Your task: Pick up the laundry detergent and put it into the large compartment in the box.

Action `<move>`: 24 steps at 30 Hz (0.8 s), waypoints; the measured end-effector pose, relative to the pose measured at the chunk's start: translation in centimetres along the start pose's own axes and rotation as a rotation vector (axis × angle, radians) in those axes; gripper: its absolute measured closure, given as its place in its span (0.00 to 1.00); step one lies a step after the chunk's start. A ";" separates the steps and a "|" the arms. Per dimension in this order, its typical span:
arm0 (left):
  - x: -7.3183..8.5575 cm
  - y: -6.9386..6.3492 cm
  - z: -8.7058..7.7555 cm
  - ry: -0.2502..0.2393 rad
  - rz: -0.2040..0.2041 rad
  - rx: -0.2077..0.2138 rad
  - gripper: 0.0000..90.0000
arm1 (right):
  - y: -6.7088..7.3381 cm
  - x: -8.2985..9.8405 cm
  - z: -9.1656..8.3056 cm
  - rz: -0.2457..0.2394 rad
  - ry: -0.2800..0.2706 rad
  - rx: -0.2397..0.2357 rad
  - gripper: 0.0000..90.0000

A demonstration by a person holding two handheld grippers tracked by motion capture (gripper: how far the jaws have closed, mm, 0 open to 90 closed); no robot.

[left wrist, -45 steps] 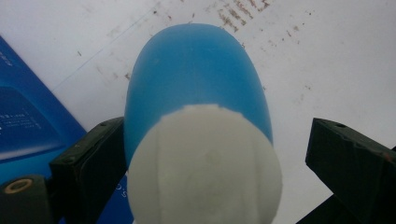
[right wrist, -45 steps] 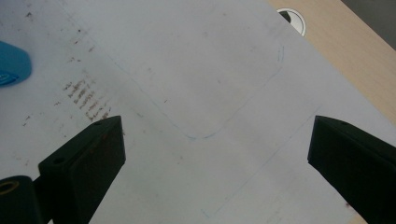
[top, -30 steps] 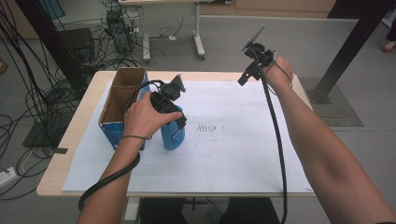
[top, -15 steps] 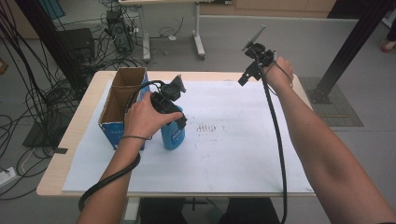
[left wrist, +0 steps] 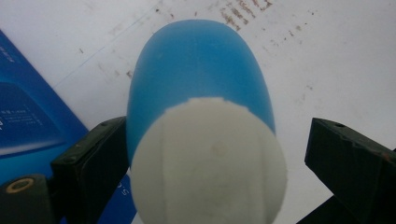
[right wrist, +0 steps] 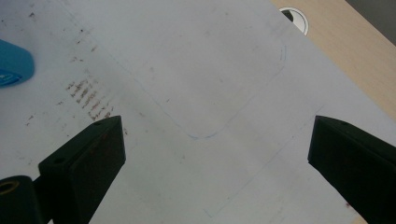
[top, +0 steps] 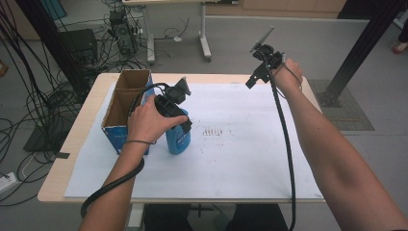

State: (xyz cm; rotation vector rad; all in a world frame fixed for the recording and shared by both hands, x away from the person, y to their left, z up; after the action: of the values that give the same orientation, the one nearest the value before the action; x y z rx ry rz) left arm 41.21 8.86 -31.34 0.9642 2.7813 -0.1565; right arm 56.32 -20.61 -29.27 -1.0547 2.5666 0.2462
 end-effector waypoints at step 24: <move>0.1 0.4 0.1 0.016 -0.017 -0.021 0.23 | 0.0 0.0 0.0 0.000 -0.001 -0.001 0.04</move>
State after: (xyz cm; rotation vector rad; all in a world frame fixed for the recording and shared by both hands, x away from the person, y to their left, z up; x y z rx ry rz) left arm 41.34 9.20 -31.48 0.9410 2.8005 -0.1231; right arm 56.28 -20.61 -29.24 -1.0545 2.5663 0.2485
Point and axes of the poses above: each handheld gripper's, and its own axes: z roughly forward along the jaws, x roughly out of its underside, y roughly to its left, the point moved 3 cm from there along z, roughly forward along the jaws, and after that the axes turned 1 degree about x, right-handed, at the moved point
